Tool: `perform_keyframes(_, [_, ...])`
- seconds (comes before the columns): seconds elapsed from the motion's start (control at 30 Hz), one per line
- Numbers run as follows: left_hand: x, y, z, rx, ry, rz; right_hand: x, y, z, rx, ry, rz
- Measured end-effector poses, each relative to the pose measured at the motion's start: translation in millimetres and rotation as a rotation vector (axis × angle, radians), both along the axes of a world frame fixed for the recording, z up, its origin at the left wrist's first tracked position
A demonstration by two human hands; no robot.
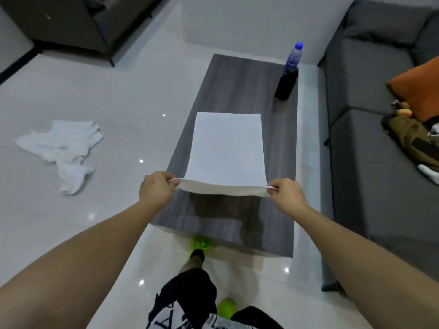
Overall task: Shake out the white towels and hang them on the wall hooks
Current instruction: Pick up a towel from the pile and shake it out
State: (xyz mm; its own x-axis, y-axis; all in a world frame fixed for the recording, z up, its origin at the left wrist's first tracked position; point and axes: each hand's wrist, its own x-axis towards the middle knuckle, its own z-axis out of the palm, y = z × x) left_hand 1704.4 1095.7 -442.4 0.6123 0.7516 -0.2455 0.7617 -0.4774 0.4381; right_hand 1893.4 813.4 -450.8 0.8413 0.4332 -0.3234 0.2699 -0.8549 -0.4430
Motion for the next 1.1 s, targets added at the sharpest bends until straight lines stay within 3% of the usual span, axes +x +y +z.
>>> perform_keyframes(0.13, [-25.4,-9.0,-27.4,-0.068,0.182,-0.047,-24.2,-23.3,-27.4,-0.131,0.145,0.035])
perform_keyframes(0.33, [2.6,20.4,-36.8,-0.102,0.195,-0.065,-1.5,-9.1,-36.8,-0.137,0.165,-0.049])
perform_keyframes(0.67, [159.6,126.9,-52.5,-0.118,0.17,-0.135,142.9,94.3,-37.8,-0.081,0.102,-0.264])
perform_keyframes(0.9, [247.7,175.4,-92.5,-0.068,0.156,-0.132,230.3,157.2,-71.9,-0.064,0.034,-0.388])
perform_keyframes(1.1, [222.3,165.8,-153.8,-0.258,0.33,-0.161,192.8,150.3,-134.5,-0.179,0.279,-0.375])
